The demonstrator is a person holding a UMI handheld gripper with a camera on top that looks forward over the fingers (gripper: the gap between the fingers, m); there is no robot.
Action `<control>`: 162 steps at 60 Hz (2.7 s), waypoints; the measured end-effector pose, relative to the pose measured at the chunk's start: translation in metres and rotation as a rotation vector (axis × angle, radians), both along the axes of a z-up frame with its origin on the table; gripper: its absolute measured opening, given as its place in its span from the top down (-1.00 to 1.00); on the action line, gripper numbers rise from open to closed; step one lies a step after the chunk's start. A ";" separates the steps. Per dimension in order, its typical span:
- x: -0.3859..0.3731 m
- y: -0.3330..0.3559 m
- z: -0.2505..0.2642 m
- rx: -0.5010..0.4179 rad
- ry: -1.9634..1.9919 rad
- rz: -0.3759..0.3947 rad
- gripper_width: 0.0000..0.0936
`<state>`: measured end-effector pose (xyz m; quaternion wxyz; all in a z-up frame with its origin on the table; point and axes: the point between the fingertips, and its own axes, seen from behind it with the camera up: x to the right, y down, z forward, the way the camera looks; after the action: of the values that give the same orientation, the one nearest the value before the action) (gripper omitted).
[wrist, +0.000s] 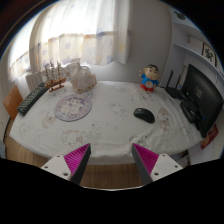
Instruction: Arrange mouse
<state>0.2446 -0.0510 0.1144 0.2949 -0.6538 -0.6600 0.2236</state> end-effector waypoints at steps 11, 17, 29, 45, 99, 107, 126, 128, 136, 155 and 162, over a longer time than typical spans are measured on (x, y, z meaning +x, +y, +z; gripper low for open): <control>-0.013 0.081 -0.003 0.026 0.054 -0.052 -0.82; -0.020 0.114 -0.006 0.026 0.068 -0.073 -0.84; -0.052 0.161 -0.031 0.020 0.087 -0.077 -0.83; -0.119 0.199 -0.075 0.008 0.102 -0.029 -0.82; -0.285 0.242 -0.127 -0.022 0.102 0.078 -0.46; -0.287 0.238 -0.128 -0.019 0.088 0.083 -0.05; -0.304 0.207 -0.058 -0.059 0.124 0.031 0.09; -0.307 0.190 -0.044 -0.074 0.135 0.037 0.09; -0.313 0.091 -0.008 -0.121 0.142 0.084 0.09; -0.288 -0.173 -0.067 -0.239 0.054 0.160 0.10; -0.280 -0.203 -0.110 -0.186 0.017 0.149 0.07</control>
<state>-0.0355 -0.2537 0.0049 0.2210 -0.6257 -0.6806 0.3106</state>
